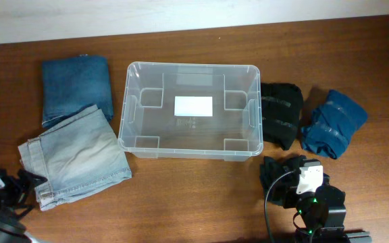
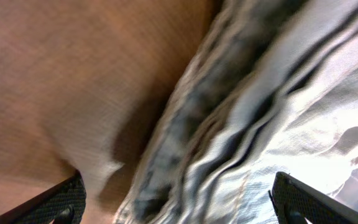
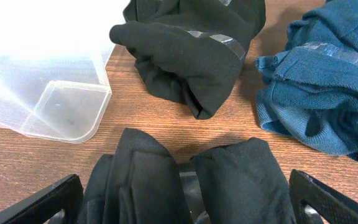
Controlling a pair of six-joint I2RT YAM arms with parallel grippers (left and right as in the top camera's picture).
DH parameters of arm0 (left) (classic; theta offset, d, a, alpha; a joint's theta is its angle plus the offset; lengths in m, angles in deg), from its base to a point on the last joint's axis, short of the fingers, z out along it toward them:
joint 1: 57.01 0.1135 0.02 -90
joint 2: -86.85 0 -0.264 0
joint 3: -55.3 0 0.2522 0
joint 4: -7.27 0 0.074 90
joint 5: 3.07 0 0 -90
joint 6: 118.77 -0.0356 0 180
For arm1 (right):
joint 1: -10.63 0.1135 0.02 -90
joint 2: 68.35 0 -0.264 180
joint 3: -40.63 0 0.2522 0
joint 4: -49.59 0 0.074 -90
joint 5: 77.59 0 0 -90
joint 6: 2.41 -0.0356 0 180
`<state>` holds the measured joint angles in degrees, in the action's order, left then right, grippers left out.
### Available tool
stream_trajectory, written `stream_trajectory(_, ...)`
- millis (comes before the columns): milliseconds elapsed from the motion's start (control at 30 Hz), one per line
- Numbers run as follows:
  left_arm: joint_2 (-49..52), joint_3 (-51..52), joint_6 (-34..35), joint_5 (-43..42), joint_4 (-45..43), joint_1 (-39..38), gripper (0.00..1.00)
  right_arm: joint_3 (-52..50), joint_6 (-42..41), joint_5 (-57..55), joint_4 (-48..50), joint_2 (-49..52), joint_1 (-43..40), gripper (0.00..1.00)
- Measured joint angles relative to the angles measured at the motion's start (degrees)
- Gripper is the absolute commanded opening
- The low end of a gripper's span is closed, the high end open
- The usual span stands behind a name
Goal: Pack container
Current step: 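Grasp the light-blue jeans edge with the left gripper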
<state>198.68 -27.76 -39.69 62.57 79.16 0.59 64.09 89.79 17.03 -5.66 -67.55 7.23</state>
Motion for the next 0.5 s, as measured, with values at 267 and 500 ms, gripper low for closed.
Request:
stream_trajectory(267, -1.95, 5.38, -2.45, -6.32, -10.25, -6.67, 0.68, 0.00, 0.02, 0.02, -0.02, 0.00, 0.00, 0.98)
stream_trajectory(500, -0.98, 7.45, -3.45, -10.27, -11.96, -7.02, 0.43, -0.02, 0.04, 0.02, -0.02, 0.00, 0.00, 0.98)
